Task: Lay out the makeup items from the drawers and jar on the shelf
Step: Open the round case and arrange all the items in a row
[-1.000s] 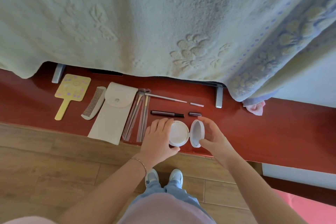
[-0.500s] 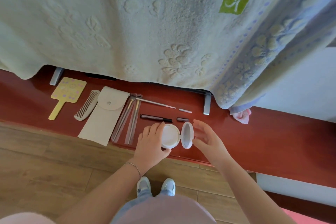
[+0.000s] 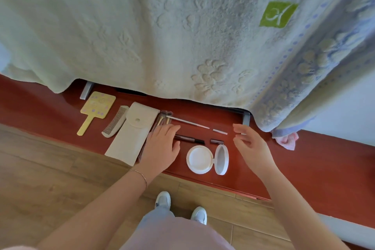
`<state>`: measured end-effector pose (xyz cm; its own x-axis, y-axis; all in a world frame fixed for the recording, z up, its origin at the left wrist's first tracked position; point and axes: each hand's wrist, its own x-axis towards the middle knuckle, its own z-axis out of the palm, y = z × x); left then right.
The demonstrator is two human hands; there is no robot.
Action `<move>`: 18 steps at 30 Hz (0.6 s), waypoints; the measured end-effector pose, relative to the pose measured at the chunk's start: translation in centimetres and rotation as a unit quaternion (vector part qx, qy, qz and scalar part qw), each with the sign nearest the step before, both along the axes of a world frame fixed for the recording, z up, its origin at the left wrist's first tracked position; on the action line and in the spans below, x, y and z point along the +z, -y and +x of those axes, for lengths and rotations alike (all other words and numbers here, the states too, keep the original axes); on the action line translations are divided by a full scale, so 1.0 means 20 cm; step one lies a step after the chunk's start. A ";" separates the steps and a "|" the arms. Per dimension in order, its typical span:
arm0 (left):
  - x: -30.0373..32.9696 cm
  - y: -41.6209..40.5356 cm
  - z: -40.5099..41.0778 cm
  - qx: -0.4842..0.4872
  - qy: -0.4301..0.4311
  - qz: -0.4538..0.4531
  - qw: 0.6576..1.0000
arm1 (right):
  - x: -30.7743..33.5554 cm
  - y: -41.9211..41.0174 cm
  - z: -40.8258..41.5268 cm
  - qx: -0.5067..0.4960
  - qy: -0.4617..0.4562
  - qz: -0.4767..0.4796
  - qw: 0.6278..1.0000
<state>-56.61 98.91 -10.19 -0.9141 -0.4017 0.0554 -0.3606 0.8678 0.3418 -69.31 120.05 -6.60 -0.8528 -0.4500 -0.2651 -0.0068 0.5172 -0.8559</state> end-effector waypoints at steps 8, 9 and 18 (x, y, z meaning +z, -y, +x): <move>-0.05 0.24 -0.18 -0.096 -0.006 0.000 0.995 | -0.03 0.13 -0.14 -0.022 -0.044 0.092 0.995; -0.06 0.27 -0.20 -0.110 -0.010 0.005 0.994 | -0.04 0.15 -0.15 -0.019 -0.044 0.113 0.992; -0.11 0.37 -0.41 -0.237 0.020 0.014 0.971 | -0.10 0.27 -0.19 0.067 -0.098 0.296 0.948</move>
